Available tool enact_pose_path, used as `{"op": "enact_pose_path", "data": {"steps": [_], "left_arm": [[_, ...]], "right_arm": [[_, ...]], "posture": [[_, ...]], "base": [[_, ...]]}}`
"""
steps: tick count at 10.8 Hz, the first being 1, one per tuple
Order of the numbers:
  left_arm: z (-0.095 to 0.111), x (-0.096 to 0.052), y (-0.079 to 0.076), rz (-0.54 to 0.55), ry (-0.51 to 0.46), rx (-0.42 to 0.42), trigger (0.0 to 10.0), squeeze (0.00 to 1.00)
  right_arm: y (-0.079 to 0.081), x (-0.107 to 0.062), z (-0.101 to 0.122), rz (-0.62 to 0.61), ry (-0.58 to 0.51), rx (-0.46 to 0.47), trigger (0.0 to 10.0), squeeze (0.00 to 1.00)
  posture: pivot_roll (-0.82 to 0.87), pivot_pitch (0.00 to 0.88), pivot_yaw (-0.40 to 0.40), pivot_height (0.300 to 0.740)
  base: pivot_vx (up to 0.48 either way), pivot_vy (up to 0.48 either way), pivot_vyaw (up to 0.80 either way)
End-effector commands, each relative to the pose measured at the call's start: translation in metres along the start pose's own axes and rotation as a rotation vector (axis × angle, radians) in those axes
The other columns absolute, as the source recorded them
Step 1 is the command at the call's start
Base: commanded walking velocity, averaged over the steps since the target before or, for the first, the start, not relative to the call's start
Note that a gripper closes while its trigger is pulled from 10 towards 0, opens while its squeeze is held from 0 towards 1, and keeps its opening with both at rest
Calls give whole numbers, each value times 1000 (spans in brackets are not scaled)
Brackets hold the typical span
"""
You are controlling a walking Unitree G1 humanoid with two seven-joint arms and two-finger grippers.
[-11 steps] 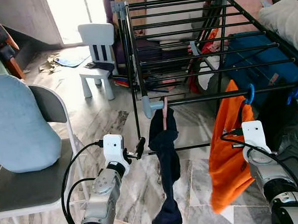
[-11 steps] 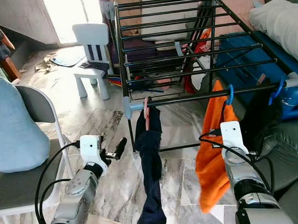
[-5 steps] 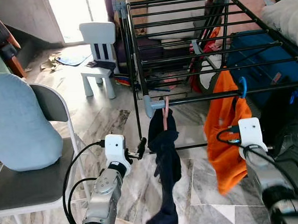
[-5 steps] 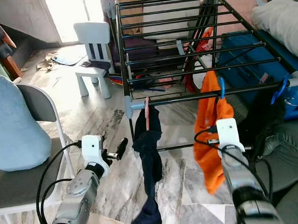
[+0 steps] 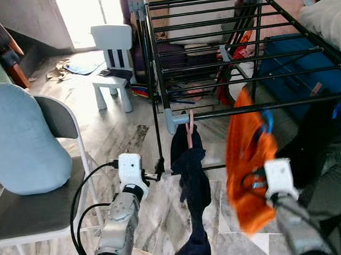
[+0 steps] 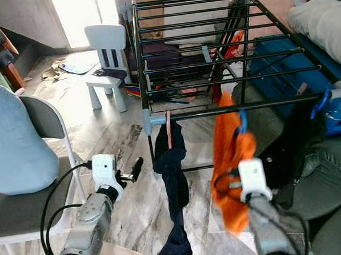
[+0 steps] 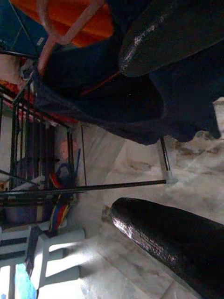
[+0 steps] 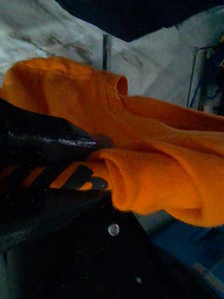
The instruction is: Hang hanger
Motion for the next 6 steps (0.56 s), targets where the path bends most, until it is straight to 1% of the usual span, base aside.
{"op": "enact_pose_path", "data": {"steps": [1, 3, 6], "left_arm": [[3, 2, 0, 1, -3, 21, 10000, 0], [2, 2, 0, 10, 4, 32, 10000, 0], [0, 2, 0, 17, 8, 34, 10000, 0]], "right_arm": [[5, 3, 28, 9, -102, 12, 10000, 0], [5, 6, 37, 11, -122, 15, 10000, 0], [4, 10, 42, 12, -123, 11, 10000, 0]], "posture": [[-190, 0, 34, 740], [-185, 0, 29, 740], [-181, 0, 21, 740]], "base": [[0, 0, 0], [0, 0, 0], [0, 0, 0]]}}
Point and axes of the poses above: a point about 5 cm out from each wrist's last joint towards the gripper, its own x axis pointing out of the wrist towards the gripper, its own z axis along the axis of the wrist's last joint, y = z × x, the point moved 4 cm from there along x, pointing out of the wrist towards the gripper, and after that the axes turned 6 degrees about x, right-handed, at the moved point
